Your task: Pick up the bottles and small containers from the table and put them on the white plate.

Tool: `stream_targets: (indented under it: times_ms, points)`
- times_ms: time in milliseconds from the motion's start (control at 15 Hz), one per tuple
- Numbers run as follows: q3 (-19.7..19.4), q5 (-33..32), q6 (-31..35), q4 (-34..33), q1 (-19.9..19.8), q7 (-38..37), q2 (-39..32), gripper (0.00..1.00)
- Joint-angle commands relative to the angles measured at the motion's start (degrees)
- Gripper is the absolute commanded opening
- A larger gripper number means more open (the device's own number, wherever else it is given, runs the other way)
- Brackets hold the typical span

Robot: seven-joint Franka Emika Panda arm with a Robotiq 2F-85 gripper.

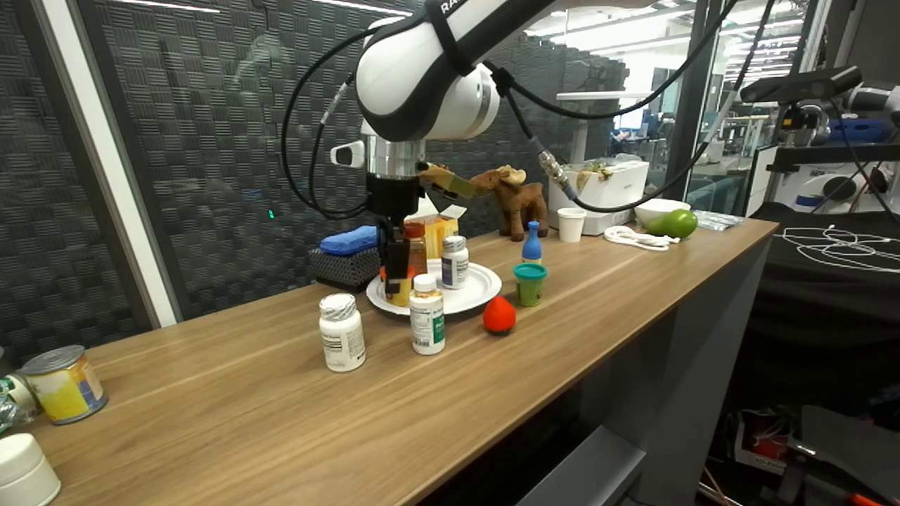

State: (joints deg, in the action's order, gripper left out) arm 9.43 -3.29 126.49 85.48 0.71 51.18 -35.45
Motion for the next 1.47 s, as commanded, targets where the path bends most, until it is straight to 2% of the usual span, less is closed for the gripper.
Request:
stream_targets:
  times_ms: [0, 133, 200, 333, 467, 533, 867, 1133, 1400]
  points:
    - [0.14, 0.0, 0.13, -3.09, 0.1, 1.05, -1.86, 0.23]
    - [-0.05, -0.37, -0.12, -3.23, 0.13, 1.16, -2.2, 0.23]
    - [-0.13, -0.51, -0.42, -3.31, 0.12, 1.23, -2.22, 0.73]
    - [-0.38, -1.08, -0.3, -3.11, 0.28, 1.14, -1.85, 0.81]
    - [-0.32, -1.54, -0.78, -2.75, 0.41, 1.27, -0.88, 0.96]
    - [-0.26, -1.76, -0.9, -2.54, 0.6, 1.21, -0.03, 1.0]
    - [-0.71, -2.12, -6.08, -3.01, 2.45, -1.94, 4.05, 1.0]
    - [-2.9, -3.05, -14.69, -5.66, 4.91, -14.66, 7.88, 1.0]
    - [-4.02, -2.77, -17.23, -2.95, 3.55, -25.05, 14.69, 1.0]
